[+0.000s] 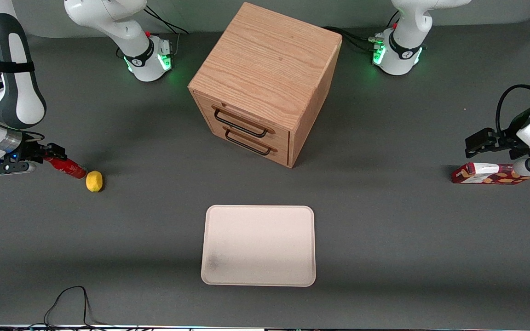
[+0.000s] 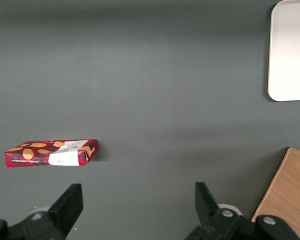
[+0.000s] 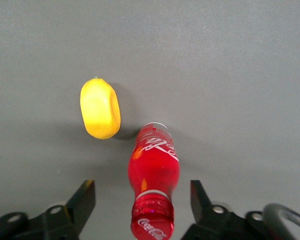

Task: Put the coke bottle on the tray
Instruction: 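Close the right gripper on the red bottle and lift it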

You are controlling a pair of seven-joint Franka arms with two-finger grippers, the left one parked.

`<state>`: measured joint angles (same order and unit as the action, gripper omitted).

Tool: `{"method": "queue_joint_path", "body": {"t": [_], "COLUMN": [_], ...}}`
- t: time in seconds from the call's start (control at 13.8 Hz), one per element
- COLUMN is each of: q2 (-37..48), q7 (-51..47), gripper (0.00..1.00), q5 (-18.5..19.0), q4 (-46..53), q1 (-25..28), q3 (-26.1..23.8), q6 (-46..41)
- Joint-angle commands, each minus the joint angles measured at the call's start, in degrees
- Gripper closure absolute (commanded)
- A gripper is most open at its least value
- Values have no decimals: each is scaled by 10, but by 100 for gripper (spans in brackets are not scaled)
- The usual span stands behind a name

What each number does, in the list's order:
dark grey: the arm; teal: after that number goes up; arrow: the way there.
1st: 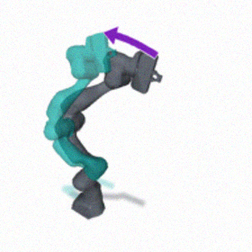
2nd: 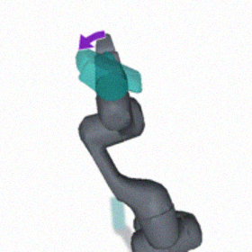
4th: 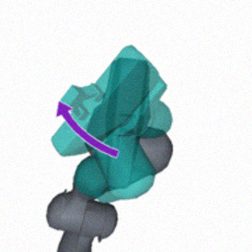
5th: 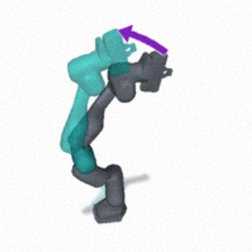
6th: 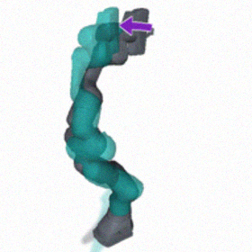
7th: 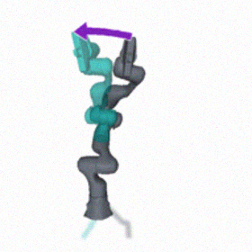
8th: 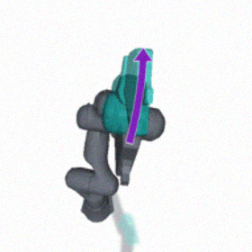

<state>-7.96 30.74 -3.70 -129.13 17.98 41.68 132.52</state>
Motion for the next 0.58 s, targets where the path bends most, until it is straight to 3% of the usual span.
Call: {"method": "queue_joint_path", "body": {"t": [0.0, 0.15, 0.36, 0.51], "q2": [-10, -10, -9, -11], "q7": [22, 18, 3, -3], "gripper": [70, 97, 100, 100], "q5": [-16, -16, -16, -15], "q4": [1, 3, 19, 75], "q1": [5, 6, 7, 7], "q3": [6, 4, -2, -10], "q6": [-2, -11, -30, -94]}}
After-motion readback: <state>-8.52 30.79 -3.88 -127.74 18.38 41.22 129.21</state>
